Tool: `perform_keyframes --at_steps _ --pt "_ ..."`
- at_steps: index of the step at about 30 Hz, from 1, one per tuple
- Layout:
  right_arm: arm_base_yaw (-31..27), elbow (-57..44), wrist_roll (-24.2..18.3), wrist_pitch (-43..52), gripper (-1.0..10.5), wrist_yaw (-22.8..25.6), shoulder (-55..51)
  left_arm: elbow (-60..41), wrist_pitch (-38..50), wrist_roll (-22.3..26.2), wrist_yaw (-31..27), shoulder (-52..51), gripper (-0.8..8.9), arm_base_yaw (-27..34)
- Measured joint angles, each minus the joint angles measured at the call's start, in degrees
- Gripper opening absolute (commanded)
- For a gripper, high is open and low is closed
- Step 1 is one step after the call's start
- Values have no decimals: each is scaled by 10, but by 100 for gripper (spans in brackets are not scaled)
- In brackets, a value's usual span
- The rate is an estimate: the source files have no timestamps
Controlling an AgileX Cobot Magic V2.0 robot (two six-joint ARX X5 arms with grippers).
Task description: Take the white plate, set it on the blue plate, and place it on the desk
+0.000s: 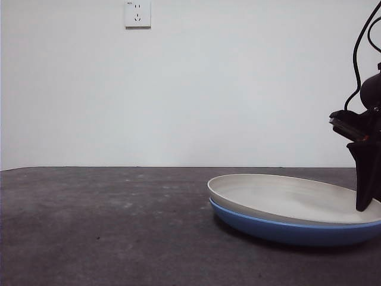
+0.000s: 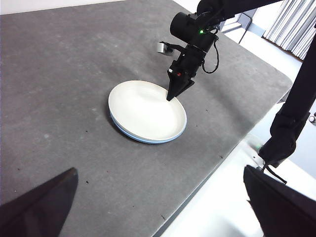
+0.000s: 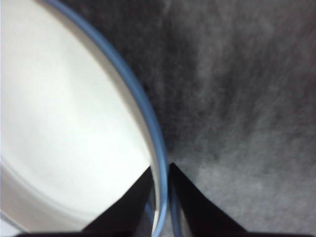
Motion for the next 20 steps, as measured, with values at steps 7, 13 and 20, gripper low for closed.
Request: perform_keyframes --at_steps 7,13,20 --pt "-1 1 2 -2 9 0 1 0 0 0 0 0 564 0" --pt "1 31 7 -29 9 6 0 0 0 0 0 0 564 0" --pt "31 96 31 -49 9 4 -3 0 0 0 0 0 564 0"
